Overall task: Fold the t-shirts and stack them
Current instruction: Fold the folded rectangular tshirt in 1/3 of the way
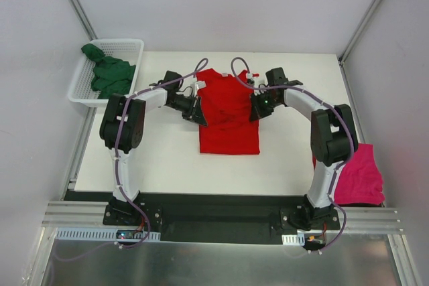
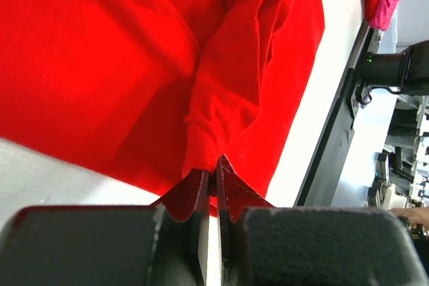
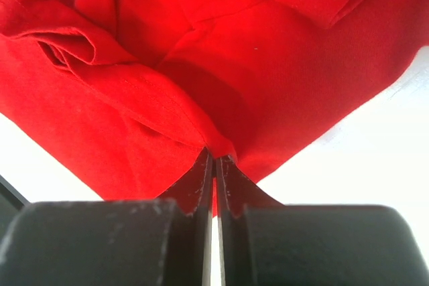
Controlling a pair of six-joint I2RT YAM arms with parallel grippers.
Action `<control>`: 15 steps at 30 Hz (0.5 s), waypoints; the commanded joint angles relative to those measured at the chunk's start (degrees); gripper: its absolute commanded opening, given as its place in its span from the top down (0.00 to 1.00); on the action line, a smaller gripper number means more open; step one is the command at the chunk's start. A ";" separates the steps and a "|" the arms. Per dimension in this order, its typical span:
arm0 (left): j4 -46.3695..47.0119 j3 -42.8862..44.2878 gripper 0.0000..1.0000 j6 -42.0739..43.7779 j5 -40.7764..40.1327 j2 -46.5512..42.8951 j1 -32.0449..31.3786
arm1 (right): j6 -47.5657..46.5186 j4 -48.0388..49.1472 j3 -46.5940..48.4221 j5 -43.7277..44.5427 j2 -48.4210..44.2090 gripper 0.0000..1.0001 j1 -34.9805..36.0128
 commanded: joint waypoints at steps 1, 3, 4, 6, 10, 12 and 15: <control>-0.53 2.23 1.00 0.64 2.56 -4.35 1.05 | 1.06 -0.36 2.28 -1.70 -5.05 0.99 -0.29; -0.53 2.49 1.00 0.38 2.82 -4.79 1.23 | 1.33 -0.27 2.72 -1.35 -5.48 0.99 -0.38; -0.53 2.67 1.00 0.55 3.17 -4.96 1.31 | 1.50 -0.27 2.80 -1.35 -5.66 0.99 -0.29; -0.53 3.02 1.00 0.38 3.18 -5.58 1.58 | 2.03 -0.18 2.89 -1.26 -6.19 0.99 -0.21; -0.53 4.16 1.00 0.73 2.91 -6.37 2.28 | 2.03 -0.01 2.81 -1.00 -7.07 0.99 0.06; -0.53 5.04 1.00 0.90 2.65 -5.93 2.63 | 2.03 -0.01 2.81 -0.99 -6.98 0.99 -0.03; -0.61 6.18 1.00 1.16 2.30 -5.14 3.07 | 2.03 -0.01 3.16 -0.30 -6.72 0.99 -0.03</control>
